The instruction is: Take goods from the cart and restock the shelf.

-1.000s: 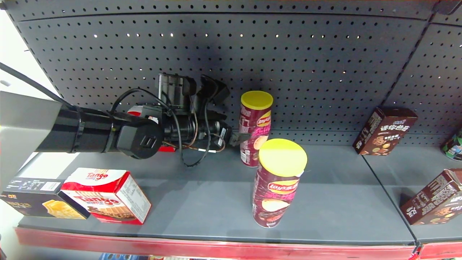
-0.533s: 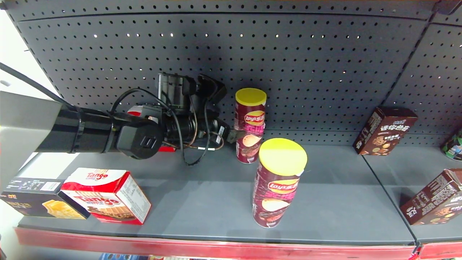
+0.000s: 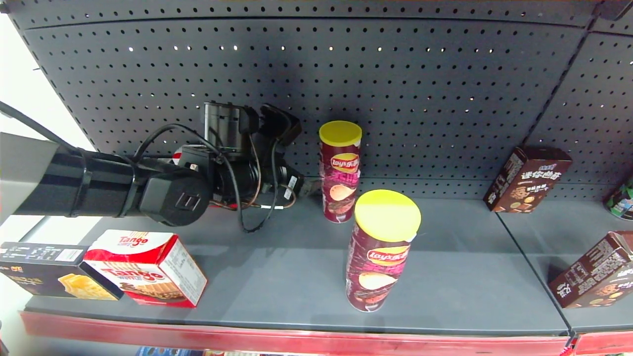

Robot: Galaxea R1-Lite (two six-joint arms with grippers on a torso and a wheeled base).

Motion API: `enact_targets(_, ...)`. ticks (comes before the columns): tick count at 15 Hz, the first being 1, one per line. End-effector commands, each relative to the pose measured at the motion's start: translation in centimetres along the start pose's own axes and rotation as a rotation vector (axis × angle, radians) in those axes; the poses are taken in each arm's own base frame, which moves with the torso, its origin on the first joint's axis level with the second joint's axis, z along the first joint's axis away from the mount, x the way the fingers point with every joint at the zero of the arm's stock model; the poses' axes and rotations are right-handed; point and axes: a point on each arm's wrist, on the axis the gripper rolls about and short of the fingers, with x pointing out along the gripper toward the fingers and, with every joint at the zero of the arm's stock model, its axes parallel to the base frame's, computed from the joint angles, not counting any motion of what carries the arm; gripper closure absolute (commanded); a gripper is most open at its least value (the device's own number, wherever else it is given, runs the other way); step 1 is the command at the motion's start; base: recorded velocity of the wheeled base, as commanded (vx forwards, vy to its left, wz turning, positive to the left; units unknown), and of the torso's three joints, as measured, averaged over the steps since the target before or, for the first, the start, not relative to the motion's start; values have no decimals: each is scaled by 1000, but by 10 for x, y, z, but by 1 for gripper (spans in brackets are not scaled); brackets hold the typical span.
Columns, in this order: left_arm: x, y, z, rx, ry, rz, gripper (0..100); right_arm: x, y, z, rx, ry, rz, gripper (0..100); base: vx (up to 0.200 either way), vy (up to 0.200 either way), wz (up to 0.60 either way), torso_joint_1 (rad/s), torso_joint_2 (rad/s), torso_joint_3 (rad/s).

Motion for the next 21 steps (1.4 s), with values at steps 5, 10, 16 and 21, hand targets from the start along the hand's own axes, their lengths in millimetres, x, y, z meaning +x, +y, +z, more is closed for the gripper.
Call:
enact_targets(5, 2, -3, -12, 36, 9, 100, 0, 0, 0, 0, -1, 1, 0, 0, 0, 0, 0, 0, 0, 0)
enact_targets(10, 21, -7, -25, 38, 44, 107, 0, 0, 0, 0, -1, 1, 0, 0, 0, 0, 0, 0, 0, 0)
enact_targets(16, 33, -21, -30, 40, 42, 82, 0, 0, 0, 0, -1, 1, 0, 0, 0, 0, 0, 0, 0, 0)
enact_targets(21, 37, -26, -27, 42, 29, 69, 0, 0, 0, 0, -1, 1, 0, 0, 0, 0, 0, 0, 0, 0)
